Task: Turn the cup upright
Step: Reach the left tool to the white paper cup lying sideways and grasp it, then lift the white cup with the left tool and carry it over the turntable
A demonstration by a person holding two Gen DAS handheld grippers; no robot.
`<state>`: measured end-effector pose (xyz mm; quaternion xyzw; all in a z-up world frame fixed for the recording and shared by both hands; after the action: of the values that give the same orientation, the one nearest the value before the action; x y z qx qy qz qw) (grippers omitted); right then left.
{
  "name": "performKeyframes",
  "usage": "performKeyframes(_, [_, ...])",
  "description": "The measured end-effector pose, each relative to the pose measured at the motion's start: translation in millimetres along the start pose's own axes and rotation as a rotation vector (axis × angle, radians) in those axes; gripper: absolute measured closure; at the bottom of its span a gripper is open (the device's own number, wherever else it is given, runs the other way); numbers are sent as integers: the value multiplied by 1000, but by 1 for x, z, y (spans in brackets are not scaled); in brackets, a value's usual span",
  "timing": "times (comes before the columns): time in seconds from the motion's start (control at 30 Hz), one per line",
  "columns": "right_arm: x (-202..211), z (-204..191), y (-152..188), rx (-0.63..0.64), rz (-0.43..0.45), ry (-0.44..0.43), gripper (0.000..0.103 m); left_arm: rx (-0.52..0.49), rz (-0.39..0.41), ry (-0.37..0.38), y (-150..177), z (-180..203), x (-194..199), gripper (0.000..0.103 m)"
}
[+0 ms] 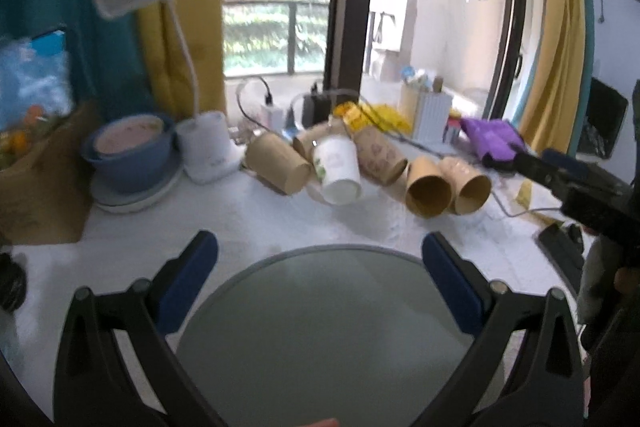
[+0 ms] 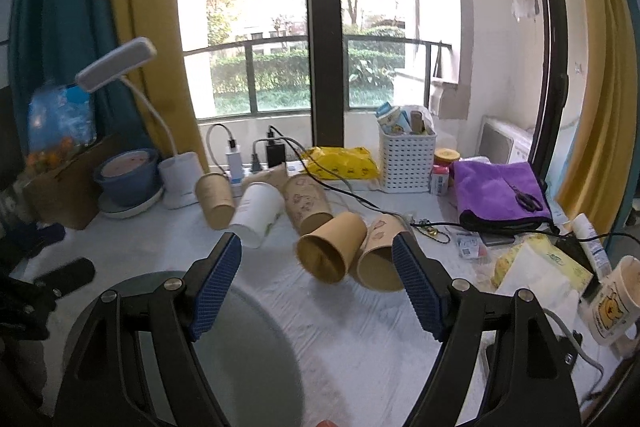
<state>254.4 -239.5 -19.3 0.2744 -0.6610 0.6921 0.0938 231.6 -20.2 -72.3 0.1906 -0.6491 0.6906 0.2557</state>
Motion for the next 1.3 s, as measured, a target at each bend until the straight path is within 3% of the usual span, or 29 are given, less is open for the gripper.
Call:
performKeyframes(0.33, [-75,24,-3,-43,-103,-19,23,-19,-160,65,-30,18,-111,1])
performKeyframes(0.6, [-100,44,-10,-81,-95,-15,23,-32,-246,73,-44,37,-179,1])
performKeyframes(0.67, [-104,49,-9,-87,-97,-15,23,-29,-262,66,-46,40,-193,7])
performKeyframes(0.87, [-112,55,-6,-105,-107,-22,23,-42,-315,17,-47,36,-220,20])
performKeyframes(0.93, [-114,56,-5,-107,-107,-25,23,-37,-341,9,-44,33,-229,36])
performKeyframes(1.0, [-115,55,-5,-109,-107,-28,23,-22,-367,20,-40,30,-234,43])
performKeyframes(1.3, [-108,51,-8,-102,-96,-25,23,-32,-336,26,-51,24,-215,44])
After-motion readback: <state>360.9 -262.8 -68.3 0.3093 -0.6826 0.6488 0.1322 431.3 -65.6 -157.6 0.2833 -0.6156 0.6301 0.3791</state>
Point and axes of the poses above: each gripper's, at about its wrist camera, not at the fingertips, and x roughly against the way its jaws point, z to its right, y to its underside, the point moved 6 cm from there along -x, roughly the way its jaws point, and after that the axes turned 2 degrees about -z, right-handed, at the moved point
